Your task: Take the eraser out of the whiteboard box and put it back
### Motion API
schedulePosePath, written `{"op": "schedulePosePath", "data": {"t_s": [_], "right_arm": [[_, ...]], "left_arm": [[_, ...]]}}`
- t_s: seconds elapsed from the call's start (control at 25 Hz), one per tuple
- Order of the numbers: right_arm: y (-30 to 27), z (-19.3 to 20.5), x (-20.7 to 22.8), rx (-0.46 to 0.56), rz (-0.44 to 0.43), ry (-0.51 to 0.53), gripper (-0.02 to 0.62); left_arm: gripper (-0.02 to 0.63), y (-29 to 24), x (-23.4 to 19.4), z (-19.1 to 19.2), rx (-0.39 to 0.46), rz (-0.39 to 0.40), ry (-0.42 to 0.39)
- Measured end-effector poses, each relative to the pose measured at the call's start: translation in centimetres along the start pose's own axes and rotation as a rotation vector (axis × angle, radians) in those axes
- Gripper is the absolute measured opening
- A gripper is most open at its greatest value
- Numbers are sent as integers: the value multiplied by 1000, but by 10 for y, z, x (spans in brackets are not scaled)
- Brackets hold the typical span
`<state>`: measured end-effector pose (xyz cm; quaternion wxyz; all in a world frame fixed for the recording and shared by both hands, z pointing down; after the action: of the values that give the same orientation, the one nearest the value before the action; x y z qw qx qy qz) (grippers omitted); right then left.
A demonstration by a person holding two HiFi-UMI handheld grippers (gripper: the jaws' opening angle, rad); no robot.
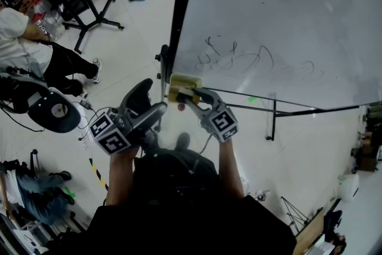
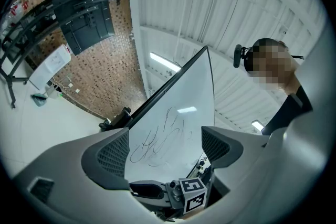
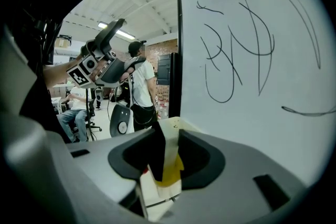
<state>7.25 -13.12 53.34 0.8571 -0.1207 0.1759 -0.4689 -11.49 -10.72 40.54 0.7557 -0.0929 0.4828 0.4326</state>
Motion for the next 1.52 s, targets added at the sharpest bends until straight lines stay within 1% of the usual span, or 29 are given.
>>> {"op": "schedulePosePath", "data": {"t_s": [0.24,0.48,0.8,0.88,0.92,1.08,1.28,1.52], "right_arm": [[-1,1,-1,-12,0,14,156],[-2,3,-3,-30,3,55,164],[-4,7,-5,-66,18,61,184],[-4,7,-6,-68,21,70,197],[-5,6,-6,-72,23,75,215],[-4,5,-6,-84,37,91,230],[2,2,-1,-62,50,70,232],[9,-3,2,-2,51,19,232]], "left_arm": [[428,0,-2,1,-1,-1,1],[428,0,-2,2,-1,-1,1],[428,0,-1,3,-4,-3,2],[428,0,-1,3,-5,-3,3],[428,0,-1,4,-5,-3,3],[428,-1,0,4,-5,-1,3],[428,-3,1,5,-11,-4,4],[428,-8,5,8,-20,-3,0]]}}
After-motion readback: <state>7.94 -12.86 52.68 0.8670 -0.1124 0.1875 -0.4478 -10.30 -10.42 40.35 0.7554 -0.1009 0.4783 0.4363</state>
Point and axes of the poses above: the fingertips, and each gripper's own axes: y backward along the fingers, x to its right, z out of its underside, the point moved 6 cm from there along y, backward along the fingers, and after that the axes turned 11 degrees about y, right-handed, at the moved point
